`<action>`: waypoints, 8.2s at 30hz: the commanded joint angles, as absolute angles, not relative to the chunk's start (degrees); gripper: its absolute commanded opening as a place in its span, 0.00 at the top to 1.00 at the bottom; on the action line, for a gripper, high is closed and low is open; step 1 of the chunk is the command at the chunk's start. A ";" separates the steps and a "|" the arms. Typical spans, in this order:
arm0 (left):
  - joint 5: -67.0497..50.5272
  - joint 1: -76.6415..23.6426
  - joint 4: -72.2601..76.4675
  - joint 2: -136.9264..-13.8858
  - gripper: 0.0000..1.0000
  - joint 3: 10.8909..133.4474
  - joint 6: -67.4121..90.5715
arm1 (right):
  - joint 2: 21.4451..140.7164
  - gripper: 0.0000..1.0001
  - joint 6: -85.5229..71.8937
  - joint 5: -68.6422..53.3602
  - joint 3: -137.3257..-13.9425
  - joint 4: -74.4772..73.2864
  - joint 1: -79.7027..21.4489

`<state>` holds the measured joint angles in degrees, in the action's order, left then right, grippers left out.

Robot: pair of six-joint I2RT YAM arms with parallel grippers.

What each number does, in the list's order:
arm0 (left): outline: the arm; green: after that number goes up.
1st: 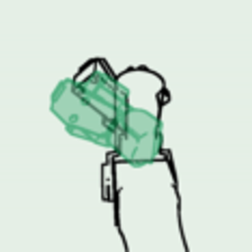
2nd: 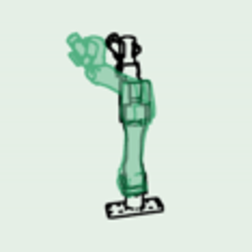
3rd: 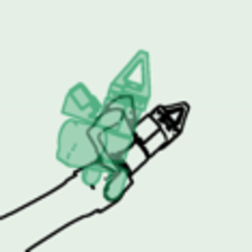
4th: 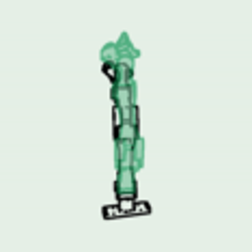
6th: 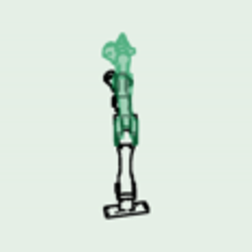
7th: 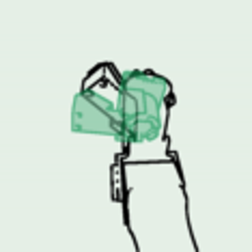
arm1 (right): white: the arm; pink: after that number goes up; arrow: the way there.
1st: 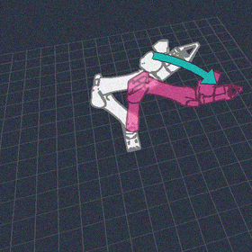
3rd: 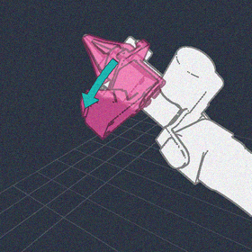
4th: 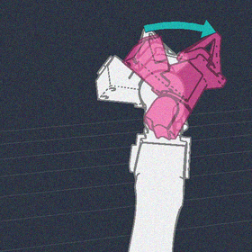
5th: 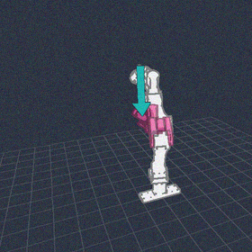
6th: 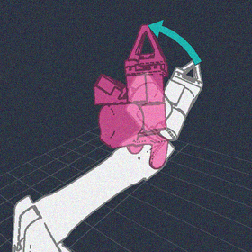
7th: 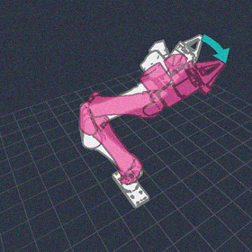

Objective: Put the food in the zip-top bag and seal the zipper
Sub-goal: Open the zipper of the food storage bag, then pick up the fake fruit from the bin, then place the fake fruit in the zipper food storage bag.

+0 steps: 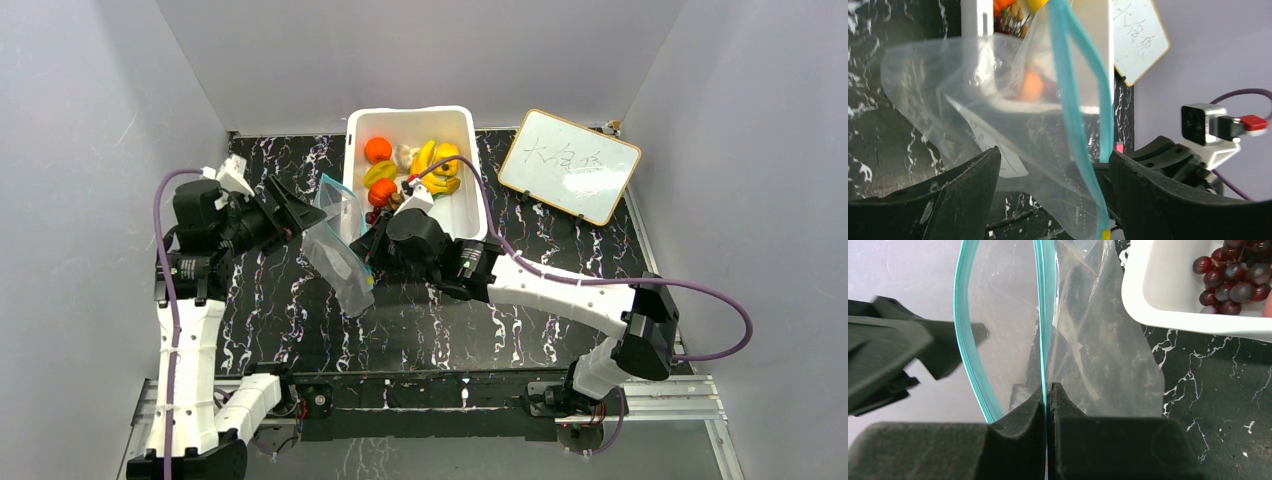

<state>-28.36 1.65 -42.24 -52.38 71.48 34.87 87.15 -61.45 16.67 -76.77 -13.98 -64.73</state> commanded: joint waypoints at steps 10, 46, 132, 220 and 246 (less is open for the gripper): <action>-32.81 1.46 -38.91 -53.30 0.26 62.14 41.29 | 93.54 1.00 -60.39 17.18 -81.25 -6.13 -64.69; -26.61 1.40 -51.96 -63.00 1.00 75.92 21.05 | 97.97 0.72 -42.14 21.47 -88.89 -18.79 -57.96; -15.25 -3.05 -38.86 -56.13 1.00 62.55 7.57 | 132.17 0.73 0.75 0.54 -118.01 -17.29 -30.63; -37.77 -3.03 -23.14 -52.27 1.00 56.17 17.94 | 91.77 0.68 -95.83 -17.78 -72.16 8.79 -47.64; -36.33 -2.99 -25.15 -49.61 1.00 57.16 21.53 | 94.19 0.29 -91.23 -17.28 -69.34 10.07 -48.08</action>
